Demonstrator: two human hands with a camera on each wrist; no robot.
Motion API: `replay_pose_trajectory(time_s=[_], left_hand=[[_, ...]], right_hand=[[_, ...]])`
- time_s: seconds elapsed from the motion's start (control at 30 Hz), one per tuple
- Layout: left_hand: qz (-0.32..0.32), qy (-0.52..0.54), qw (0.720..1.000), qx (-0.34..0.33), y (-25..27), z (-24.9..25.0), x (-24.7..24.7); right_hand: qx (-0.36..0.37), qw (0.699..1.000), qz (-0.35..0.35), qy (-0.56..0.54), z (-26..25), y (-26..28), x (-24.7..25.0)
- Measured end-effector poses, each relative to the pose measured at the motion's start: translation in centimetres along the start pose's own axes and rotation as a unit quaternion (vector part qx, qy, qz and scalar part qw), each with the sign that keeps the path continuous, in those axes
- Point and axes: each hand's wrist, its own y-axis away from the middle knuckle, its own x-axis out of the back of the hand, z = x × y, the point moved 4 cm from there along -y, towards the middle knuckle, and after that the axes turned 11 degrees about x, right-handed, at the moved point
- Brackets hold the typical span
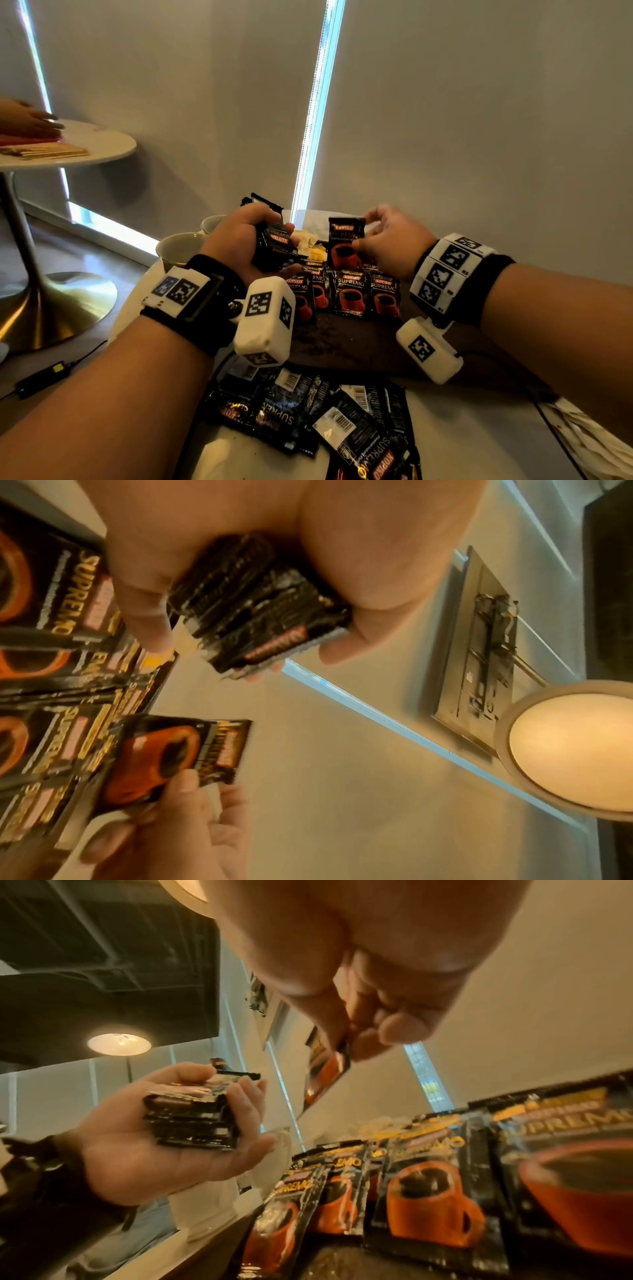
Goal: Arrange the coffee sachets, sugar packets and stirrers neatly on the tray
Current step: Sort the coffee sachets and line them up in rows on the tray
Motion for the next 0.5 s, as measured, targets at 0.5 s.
replay_pose_trajectory(time_s=[0.5], left_hand=[[0.045, -0.018, 0.999, -0.007, 0.1, -0.4, -0.5]], right_hand=[[-0.137, 0.973, -0.178, -0.048, 0.8, 0.9, -4.7]])
